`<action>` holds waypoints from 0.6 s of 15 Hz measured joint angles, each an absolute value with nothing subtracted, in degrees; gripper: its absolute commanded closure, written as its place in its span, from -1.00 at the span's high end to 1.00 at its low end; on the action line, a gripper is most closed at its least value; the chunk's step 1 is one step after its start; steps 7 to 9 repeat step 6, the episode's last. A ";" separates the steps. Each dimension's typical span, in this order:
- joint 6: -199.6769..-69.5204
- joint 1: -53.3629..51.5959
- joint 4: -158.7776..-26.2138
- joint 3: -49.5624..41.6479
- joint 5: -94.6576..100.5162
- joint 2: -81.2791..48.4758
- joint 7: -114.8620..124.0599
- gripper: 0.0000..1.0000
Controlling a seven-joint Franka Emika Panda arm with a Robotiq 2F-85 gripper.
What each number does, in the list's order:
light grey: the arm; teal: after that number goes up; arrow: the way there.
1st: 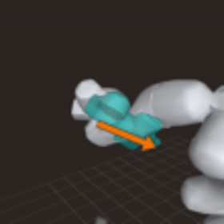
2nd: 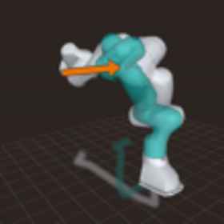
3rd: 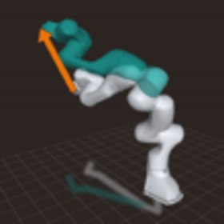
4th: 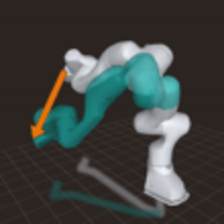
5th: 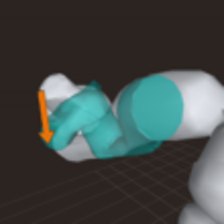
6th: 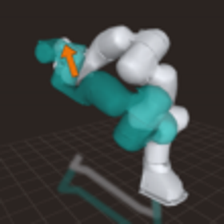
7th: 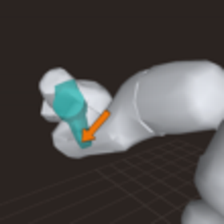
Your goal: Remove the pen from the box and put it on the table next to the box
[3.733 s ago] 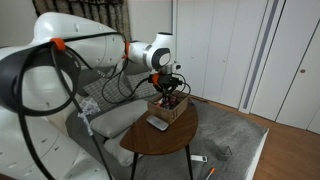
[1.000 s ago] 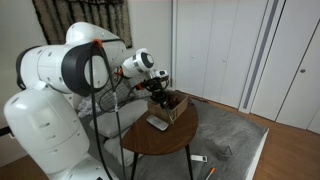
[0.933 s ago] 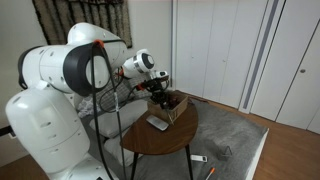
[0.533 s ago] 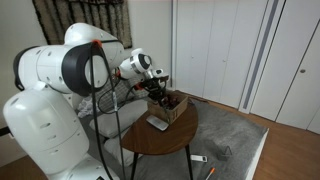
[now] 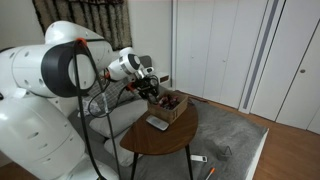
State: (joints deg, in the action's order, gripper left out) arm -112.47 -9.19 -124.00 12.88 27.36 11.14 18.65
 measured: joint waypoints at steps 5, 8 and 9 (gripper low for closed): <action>-119.99 -7.92 -130.69 10.73 26.37 19.27 20.44 1.00; -121.74 -7.38 -132.47 9.96 25.63 21.81 20.76 0.99; -121.74 -7.38 -132.47 9.96 25.63 21.81 20.76 0.99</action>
